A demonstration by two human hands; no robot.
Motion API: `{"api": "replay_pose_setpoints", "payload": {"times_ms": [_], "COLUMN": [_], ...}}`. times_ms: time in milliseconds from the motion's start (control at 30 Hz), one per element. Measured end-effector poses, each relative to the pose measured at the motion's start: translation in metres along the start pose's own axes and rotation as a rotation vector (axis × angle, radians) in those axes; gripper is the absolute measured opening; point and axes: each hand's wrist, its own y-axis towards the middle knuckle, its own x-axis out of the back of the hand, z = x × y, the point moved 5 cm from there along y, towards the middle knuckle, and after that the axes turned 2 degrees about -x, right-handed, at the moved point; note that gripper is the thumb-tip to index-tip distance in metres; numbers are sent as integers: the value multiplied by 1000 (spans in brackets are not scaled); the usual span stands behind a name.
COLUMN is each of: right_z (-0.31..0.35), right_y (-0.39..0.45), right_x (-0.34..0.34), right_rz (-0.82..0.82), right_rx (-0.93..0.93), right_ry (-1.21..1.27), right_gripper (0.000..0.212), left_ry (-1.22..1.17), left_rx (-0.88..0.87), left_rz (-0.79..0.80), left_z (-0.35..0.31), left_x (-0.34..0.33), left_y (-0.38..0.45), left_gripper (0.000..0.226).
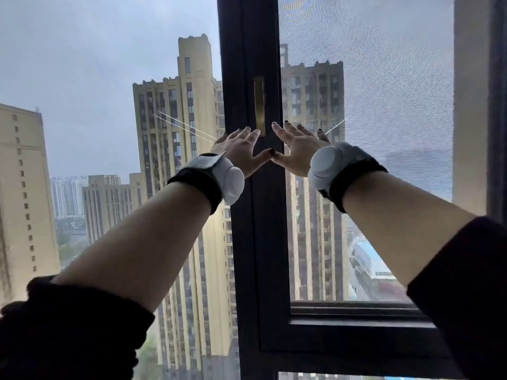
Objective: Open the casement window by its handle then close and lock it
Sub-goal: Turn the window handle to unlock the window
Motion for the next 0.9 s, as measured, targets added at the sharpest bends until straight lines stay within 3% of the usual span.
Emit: {"api": "replay_pose_setpoints", "payload": {"times_ms": [600,900], "right_z": [-26,-16], "right_y": [59,77], "right_x": [-23,-17], "right_rz": [-182,-282], "right_rx": [100,102], "right_ry": [3,89], "right_gripper": [69,80], "left_ry": [-108,-128], "left_rx": [79,37], "left_rz": [-162,-201], "left_z": [9,20], "left_x": [-28,-22], "left_y": [41,52], "left_gripper": [72,44]}}
